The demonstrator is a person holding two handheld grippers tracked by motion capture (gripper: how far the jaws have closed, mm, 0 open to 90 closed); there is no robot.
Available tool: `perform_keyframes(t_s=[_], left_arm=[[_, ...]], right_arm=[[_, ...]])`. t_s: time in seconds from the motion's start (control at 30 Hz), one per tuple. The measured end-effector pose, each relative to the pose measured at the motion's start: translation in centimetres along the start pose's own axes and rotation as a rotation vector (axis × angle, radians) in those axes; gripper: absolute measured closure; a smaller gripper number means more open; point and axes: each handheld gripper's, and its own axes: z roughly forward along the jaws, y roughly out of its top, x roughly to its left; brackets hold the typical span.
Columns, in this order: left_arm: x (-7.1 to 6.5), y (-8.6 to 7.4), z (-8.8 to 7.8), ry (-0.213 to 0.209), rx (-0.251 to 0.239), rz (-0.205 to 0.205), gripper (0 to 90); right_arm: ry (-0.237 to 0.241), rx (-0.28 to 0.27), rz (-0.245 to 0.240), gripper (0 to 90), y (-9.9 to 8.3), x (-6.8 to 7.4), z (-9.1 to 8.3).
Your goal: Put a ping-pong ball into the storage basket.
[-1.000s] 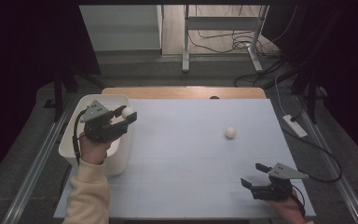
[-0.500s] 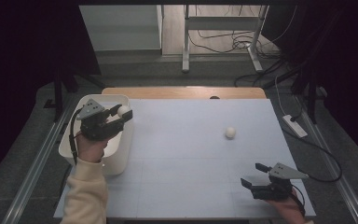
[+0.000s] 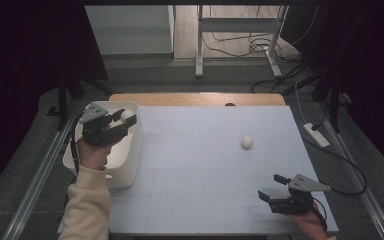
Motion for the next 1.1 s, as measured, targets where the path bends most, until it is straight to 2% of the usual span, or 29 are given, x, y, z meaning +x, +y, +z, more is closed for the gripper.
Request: perform_keyframes(t_s=[0.47, 0.87, 1.1], left_arm=[[2.5, -0.2, -0.3, 0.060, 0.041, -0.035, 50.9], [3.9, -0.5, 0.3, 0.107, 0.095, -0.051, 50.8], [4.6, -0.8, 0.4, 0.120, 0.129, -0.059, 50.8]], right_arm=[[-0.001, 0.000, 0.001, 13.1, 0.0, 0.0, 0.1], [-0.003, 0.001, 0.002, 13.1, 0.0, 0.0, 0.0], [-0.003, 0.001, 0.002, 13.1, 0.0, 0.0, 0.0]])
